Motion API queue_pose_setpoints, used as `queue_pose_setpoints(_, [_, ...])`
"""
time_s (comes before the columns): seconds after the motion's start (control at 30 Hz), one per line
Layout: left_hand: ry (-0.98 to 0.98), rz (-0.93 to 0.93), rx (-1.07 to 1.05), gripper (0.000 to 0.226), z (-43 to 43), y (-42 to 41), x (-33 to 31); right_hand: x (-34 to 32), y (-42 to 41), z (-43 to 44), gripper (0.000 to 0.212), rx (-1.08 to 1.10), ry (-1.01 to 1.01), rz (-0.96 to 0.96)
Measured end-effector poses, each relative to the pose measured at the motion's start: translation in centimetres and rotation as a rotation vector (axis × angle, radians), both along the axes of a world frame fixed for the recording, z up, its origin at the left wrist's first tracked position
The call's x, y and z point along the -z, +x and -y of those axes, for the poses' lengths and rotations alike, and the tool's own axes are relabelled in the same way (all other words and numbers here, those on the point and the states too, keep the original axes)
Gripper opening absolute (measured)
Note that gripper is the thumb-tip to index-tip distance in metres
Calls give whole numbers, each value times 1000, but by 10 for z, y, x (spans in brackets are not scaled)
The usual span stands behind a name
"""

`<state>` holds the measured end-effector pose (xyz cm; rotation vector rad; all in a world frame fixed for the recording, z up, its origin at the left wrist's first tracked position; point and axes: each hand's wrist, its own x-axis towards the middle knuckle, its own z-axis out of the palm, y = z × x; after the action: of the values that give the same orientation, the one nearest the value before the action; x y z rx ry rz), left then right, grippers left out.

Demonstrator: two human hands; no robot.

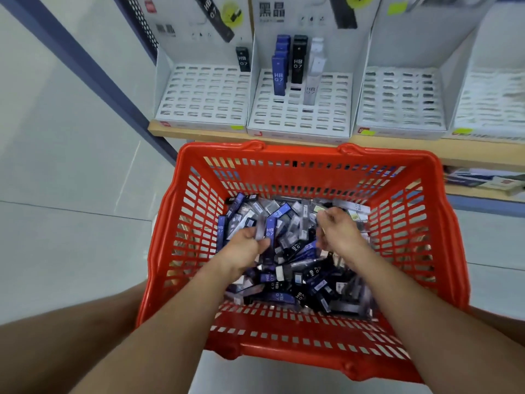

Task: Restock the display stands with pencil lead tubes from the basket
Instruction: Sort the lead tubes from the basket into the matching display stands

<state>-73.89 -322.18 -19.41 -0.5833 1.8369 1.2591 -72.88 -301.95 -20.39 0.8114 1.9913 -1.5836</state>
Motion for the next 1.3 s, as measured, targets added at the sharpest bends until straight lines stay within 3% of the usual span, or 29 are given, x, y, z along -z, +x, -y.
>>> queue_pose_setpoints(0.1, [155, -54, -104, 51, -16, -4, -26, -37, -4, 18, 38, 231, -396, 151])
queue_pose_setpoints(0.2, [252, -232, -20, 28, -42, -1, -60, -59, -6, 36, 43, 195, -497, 110])
queue_pose_setpoints(0.37, [-111, -741, 252, 33, -63, 4, -101, -102, -12, 47, 60, 329, -591, -5])
queue_pose_setpoints(0.47, [-306, -1027, 325, 33, -62, 6, -122, -127, -15, 47, 39, 388, -641, -107])
queue_pose_setpoints(0.6, [-473, -1258, 399, 27, -58, -2, -155, -157, -20, 45, 29, 441, -687, -231])
queue_pose_setpoints(0.67, [-441, -1247, 401, 24, -60, -13, -174, -170, -25, 42, 28, 489, -696, -272])
queue_pose_setpoints(0.87, [-24, -861, 34, 19, -65, -71, -208, -183, -56, 16, 20, 559, -649, -383])
queue_pose_setpoints(1.03, [255, -796, -69, 23, -54, -99, -216, -177, -77, 2, 11, 464, -855, -333])
queue_pose_setpoints(1.2, [278, -785, -1, 19, -36, -123, -211, -169, -96, 7, 12, 433, -946, -222])
queue_pose_setpoints(1.3, [203, -804, 34, 18, -28, -139, -208, -164, -101, 10, 11, 397, -790, -259])
